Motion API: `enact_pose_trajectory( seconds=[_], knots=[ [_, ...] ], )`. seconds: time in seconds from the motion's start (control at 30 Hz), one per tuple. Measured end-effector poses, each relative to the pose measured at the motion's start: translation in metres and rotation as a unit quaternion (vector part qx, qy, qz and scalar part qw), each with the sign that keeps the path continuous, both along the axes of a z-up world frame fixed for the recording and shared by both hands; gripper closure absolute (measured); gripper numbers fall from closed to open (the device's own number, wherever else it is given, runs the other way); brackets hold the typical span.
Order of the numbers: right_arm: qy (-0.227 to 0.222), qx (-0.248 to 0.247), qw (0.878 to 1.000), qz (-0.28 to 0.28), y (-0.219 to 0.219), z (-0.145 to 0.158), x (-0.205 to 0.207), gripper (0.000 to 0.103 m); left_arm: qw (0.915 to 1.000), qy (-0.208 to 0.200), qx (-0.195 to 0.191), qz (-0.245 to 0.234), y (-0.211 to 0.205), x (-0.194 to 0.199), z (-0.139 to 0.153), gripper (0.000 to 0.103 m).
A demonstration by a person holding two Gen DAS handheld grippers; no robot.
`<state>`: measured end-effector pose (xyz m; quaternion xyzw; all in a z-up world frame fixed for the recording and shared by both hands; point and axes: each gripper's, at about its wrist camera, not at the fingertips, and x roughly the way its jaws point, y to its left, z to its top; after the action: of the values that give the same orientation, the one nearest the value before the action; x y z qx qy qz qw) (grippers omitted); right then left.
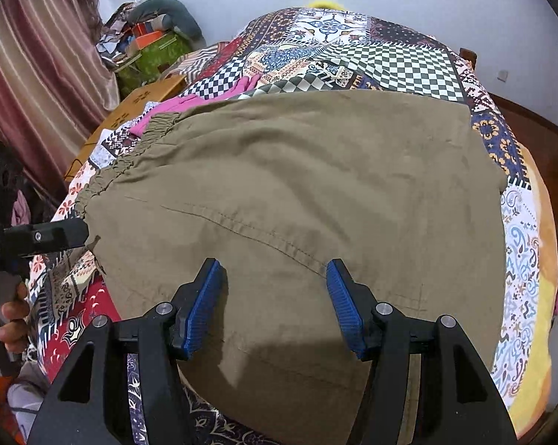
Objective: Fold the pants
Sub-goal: 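Grasp the waistband with the left tool and lift it toward the right tool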
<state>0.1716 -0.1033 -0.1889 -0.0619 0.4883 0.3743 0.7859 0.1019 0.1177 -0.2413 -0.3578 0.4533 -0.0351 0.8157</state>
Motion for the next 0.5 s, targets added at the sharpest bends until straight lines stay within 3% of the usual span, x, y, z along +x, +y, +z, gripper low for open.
enact_pose_trajectory(
  seconds=[0.4,0.47,0.5],
  knots=[
    [0.007,0.005,1.0,0.004,-0.001,-0.004,-0.001,0.048,0.9998,0.005,0.008,0.014,0.002,0.04,0.0,0.016],
    [0.007,0.005,1.0,0.004,-0.001,-0.004,-0.001,0.048,0.9996,0.006,0.017,0.021,0.002,0.045,0.0,0.023],
    [0.007,0.005,1.0,0.004,-0.001,-0.004,-0.002,0.048,0.9994,0.008,0.024,0.025,0.003,0.047,0.001,0.031]
  ],
)
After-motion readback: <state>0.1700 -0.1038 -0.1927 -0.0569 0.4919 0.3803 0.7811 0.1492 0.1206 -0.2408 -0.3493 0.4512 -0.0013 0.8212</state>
